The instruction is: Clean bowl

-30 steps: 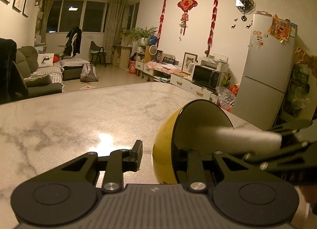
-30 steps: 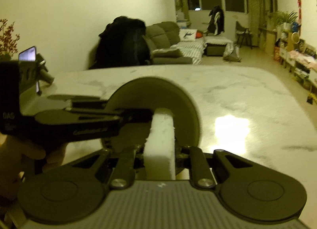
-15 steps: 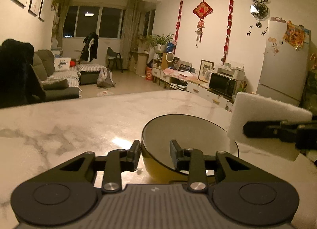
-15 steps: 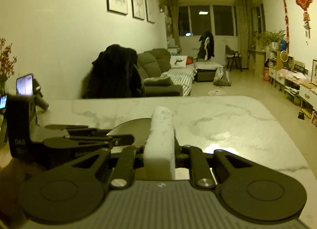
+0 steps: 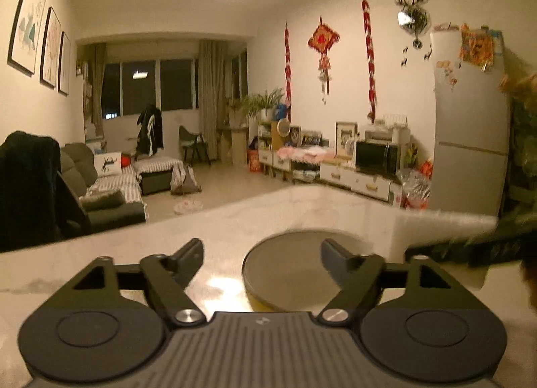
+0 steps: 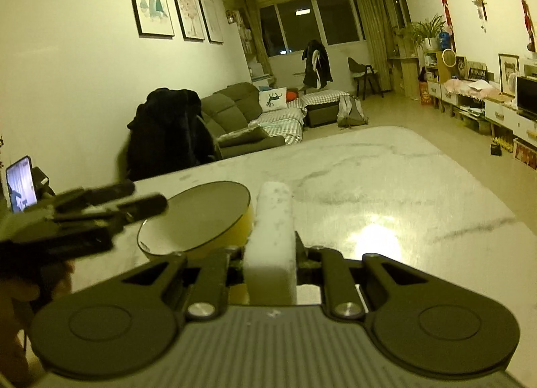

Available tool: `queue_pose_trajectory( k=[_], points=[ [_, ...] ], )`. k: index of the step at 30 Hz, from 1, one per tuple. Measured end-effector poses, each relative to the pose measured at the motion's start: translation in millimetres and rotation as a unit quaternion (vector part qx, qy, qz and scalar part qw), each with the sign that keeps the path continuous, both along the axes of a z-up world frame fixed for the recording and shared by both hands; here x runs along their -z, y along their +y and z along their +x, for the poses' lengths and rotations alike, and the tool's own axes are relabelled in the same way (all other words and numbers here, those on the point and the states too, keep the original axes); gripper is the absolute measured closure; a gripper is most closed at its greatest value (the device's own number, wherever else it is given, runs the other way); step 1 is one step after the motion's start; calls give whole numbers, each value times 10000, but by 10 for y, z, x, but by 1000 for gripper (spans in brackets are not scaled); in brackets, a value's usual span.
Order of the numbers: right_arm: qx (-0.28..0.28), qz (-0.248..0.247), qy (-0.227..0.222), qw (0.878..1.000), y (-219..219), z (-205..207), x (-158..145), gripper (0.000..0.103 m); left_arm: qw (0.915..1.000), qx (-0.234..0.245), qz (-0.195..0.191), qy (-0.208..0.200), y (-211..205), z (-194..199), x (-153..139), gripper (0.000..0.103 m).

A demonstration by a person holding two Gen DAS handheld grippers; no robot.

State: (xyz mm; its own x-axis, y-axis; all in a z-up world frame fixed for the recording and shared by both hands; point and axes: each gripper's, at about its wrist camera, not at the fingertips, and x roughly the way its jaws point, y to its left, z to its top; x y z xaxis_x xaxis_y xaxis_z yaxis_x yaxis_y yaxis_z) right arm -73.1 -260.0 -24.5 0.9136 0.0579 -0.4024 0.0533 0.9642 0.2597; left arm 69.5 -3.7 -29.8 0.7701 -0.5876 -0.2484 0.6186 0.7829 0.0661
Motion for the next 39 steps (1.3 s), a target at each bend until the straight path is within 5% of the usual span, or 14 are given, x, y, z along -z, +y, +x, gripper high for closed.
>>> queue_pose_trajectory(
  k=[5,12,22,27,35,39],
  points=[
    [0,160,-26,9999,-37,-45,31,85,9960,228,785,-357,-246,-237,-73,23],
    [78,225,97,9997,-122,-152,89,83,9764,727,1898,-733,-682,-496,207,23],
    [-103,346,94,9993,-239,-191,99,83,9671,864,2337,-508,-895,-420,652,21],
    [-182,436,186,9987,-284,-220,181,83,9543,905,2718,-853,-965,-449,827,1],
    [-330,812,311,9957,-388,-219,250,83,9478,599,3086,-529,-1055,-268,800,1],
    [-392,797,334,9955,-381,-221,244,83,9364,840,3378,-448,-1066,-172,718,1]
  ],
)
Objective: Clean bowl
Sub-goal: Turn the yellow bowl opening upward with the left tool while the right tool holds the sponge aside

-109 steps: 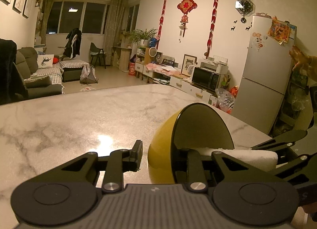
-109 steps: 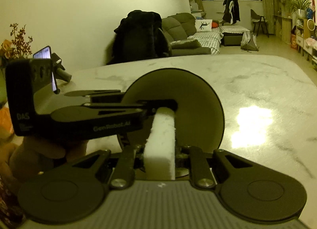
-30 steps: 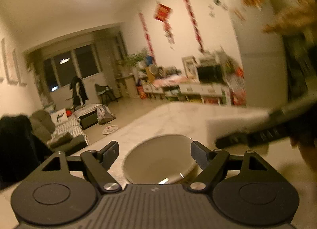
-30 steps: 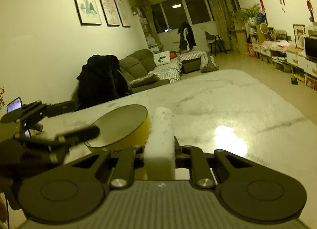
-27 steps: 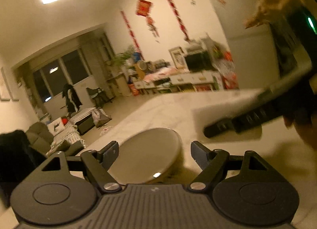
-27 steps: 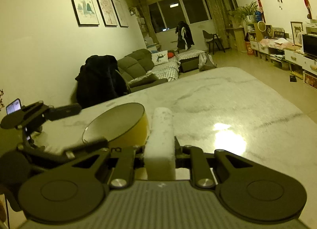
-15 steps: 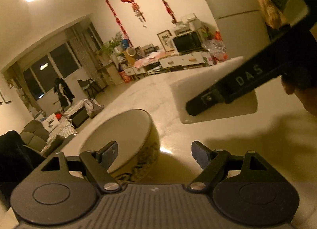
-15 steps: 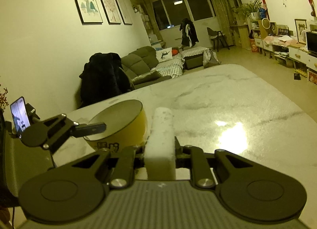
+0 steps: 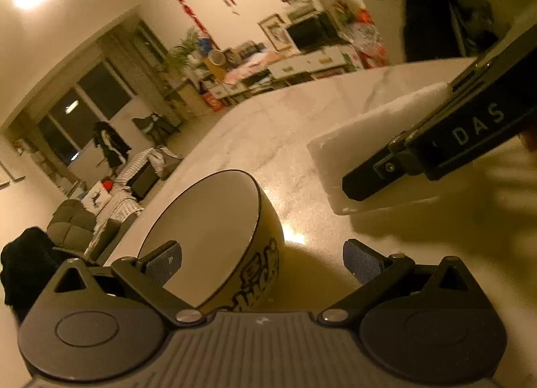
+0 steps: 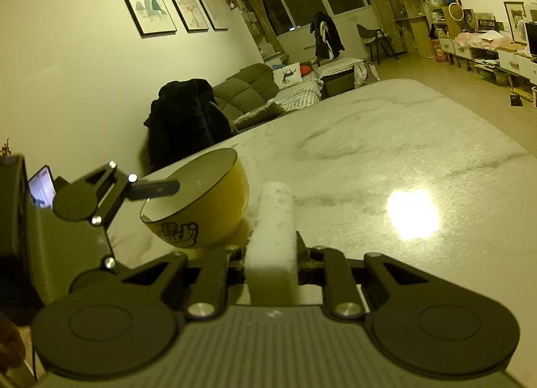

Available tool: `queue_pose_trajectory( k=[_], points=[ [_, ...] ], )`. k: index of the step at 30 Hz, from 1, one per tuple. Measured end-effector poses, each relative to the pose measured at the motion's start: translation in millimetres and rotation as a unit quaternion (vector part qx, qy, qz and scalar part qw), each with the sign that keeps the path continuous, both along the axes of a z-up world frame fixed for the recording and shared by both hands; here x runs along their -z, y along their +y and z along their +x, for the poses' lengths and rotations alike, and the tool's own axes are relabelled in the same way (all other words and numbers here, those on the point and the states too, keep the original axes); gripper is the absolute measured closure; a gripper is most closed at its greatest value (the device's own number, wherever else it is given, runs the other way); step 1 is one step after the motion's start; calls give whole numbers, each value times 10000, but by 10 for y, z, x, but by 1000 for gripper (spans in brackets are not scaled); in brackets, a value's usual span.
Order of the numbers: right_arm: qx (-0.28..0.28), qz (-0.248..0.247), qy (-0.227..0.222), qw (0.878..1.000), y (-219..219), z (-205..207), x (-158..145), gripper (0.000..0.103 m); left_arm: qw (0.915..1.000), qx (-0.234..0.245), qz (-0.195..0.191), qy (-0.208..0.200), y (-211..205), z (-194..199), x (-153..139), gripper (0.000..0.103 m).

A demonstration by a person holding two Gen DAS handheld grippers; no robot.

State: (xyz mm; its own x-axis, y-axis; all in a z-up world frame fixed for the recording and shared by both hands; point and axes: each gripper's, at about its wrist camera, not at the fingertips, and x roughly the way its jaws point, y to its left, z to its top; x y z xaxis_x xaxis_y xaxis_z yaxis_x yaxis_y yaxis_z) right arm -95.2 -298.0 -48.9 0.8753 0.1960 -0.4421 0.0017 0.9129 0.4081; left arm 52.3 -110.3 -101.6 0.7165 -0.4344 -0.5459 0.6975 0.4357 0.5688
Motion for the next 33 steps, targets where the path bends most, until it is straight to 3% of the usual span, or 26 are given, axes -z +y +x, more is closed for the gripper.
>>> queue_pose_trajectory(
  k=[4,7,10,12,18,19,21,23,26,30,33],
  points=[
    [-21,-88,50,9999,30,64,-20,83,9980,154,514,338,-28,128,-91,3],
    [-6,-109,83,9999,35,101,-42,83,9945,213,793,646,-12,191,-133,12],
    [13,-71,88,9999,29,98,-45,83,9904,244,992,926,20,230,-151,30],
    [16,-46,112,9999,32,93,-34,83,9891,265,1163,867,40,233,-158,40],
    [5,-84,128,9999,52,83,-35,83,9905,372,1230,490,139,244,-119,48],
    [-1,-102,122,9999,64,84,-43,83,9913,353,1191,428,161,255,-102,50],
    [-11,-110,130,9999,80,105,-47,83,9931,184,1050,482,221,298,-70,63],
    [-6,-139,146,9998,92,120,-44,83,9943,-2,783,723,265,345,-46,70],
    [3,-156,213,9997,102,140,-34,83,9930,-286,234,1124,406,420,-86,71],
    [9,-282,290,9992,121,168,-37,72,9846,-495,-597,1568,609,500,-162,74],
    [-30,-374,384,9986,146,210,-28,66,9721,-626,-1257,1880,797,572,-233,74]
  ],
)
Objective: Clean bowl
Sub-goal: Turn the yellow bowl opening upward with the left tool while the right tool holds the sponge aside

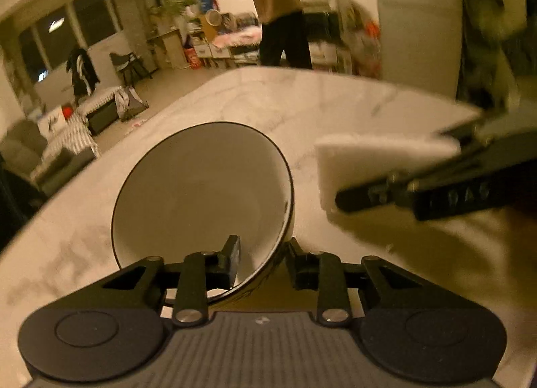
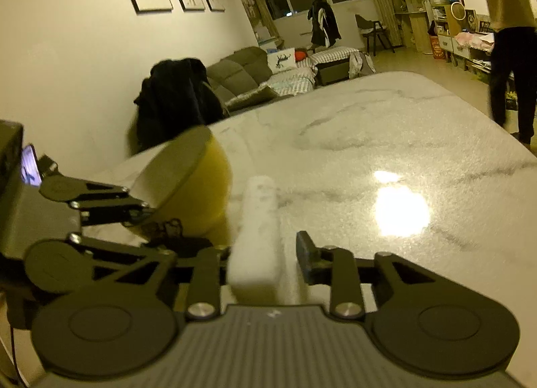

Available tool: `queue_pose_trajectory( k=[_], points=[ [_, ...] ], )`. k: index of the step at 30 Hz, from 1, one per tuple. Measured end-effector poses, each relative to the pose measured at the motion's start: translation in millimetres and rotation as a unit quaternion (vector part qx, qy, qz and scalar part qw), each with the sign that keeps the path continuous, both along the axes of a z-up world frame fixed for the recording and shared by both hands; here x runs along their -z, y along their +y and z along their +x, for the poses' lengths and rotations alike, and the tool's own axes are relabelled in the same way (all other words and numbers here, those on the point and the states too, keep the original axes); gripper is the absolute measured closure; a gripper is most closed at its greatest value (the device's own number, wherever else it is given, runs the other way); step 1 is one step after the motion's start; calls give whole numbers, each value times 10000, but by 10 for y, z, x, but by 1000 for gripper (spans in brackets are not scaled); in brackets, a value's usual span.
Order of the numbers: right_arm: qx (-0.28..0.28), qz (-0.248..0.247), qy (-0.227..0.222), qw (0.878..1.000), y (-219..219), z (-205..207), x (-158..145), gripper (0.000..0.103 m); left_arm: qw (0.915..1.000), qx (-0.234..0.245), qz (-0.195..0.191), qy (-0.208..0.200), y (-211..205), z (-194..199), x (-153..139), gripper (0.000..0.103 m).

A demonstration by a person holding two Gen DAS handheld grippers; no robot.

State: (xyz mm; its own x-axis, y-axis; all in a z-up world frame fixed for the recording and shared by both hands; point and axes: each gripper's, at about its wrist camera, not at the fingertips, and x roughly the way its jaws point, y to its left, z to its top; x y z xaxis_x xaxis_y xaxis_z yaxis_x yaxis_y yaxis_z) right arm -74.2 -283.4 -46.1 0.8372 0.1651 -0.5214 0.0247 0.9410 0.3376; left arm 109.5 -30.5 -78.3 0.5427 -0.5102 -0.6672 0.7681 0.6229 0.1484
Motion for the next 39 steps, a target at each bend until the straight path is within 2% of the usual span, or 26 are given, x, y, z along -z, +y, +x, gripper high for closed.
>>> queue_pose_trajectory(
  k=[5,10,13,16,18,20,23,26,28,31,35,39],
  points=[
    [-86,-178,1,9998,79,30,-4,57,9944,-398,-820,533,226,97,-177,74],
    [-88,-309,3,9995,165,51,-3,52,9746,-845,-1721,1159,562,217,-283,74],
    [-83,-389,12,9992,204,55,-4,49,9700,-858,-1943,1183,682,188,-298,73],
    [-205,-621,33,9979,274,46,-8,41,9676,-868,-2047,1197,744,81,-291,71],
    [-293,-797,42,9964,338,58,-9,24,9640,-909,-2180,1219,776,46,-285,71],
    [-407,-1039,108,9937,427,61,4,13,9591,-930,-2377,1223,819,7,-248,70],
    [-461,-1238,182,9911,481,73,13,9,9541,-926,-2606,1148,856,-35,-192,68],
    [-470,-1358,253,9893,521,82,33,1,9426,-1023,-2897,1309,854,38,-140,67],
    [-444,-1337,269,9897,541,110,36,1,9251,-1142,-3281,1534,952,74,-103,66],
    [-379,-1276,266,9907,537,100,43,1,9114,-1217,-3534,1723,1036,103,-66,64],
    [-318,-1348,297,9899,562,94,61,1,9000,-1240,-3726,1891,1111,122,-27,64],
    [-261,-1530,355,9872,625,93,69,1,8841,-1186,-4007,2092,1255,141,32,64]
  ],
)
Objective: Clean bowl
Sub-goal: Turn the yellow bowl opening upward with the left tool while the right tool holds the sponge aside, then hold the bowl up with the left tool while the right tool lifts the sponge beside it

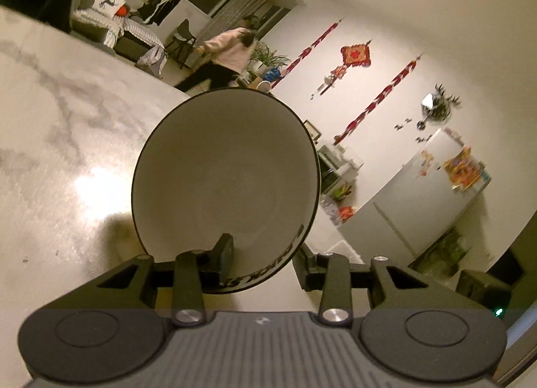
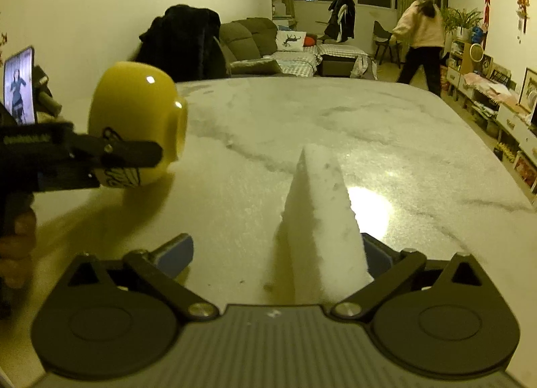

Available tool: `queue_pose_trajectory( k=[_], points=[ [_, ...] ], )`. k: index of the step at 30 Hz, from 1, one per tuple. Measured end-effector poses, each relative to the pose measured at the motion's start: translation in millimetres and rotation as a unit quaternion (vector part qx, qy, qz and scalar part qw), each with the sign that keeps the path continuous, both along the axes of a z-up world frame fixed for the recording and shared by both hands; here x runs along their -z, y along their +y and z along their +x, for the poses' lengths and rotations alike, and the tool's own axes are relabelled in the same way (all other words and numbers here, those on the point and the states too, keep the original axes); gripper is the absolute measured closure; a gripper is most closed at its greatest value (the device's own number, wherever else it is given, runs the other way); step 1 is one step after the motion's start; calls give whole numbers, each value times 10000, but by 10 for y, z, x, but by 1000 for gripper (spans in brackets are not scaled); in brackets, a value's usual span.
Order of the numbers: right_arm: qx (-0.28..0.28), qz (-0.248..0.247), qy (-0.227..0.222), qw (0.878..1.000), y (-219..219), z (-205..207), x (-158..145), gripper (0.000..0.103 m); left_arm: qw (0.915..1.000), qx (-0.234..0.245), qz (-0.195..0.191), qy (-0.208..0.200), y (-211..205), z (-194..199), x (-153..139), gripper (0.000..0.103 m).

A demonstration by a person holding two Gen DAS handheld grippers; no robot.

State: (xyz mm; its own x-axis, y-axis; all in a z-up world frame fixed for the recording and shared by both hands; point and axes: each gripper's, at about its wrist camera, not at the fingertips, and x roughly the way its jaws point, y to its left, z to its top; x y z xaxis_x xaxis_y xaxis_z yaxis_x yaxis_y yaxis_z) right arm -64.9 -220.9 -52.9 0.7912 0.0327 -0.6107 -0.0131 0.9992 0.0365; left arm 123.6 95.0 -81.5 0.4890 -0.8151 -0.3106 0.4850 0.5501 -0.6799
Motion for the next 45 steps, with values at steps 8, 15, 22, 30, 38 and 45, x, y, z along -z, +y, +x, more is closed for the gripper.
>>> queue_pose_trajectory(
  k=[8,15,22,30,38,45],
  points=[
    [144,693,-307,9970,-151,-133,12,1,9996,59,-257,124,86,61,67,62],
    [154,838,-365,9957,-163,-148,9,1,9998,64,-178,97,102,58,109,61],
    [140,1101,-397,9930,-215,-145,-2,1,9998,67,-141,78,116,68,129,61],
    [116,1647,-521,9849,-400,-168,-12,24,9998,71,-151,83,129,84,153,61],
    [134,1551,-690,9854,-408,-246,-50,32,9998,68,-163,88,120,74,173,61],
    [458,1986,-716,9764,-640,-341,-23,61,9998,66,-165,88,109,71,180,61]
  ],
)
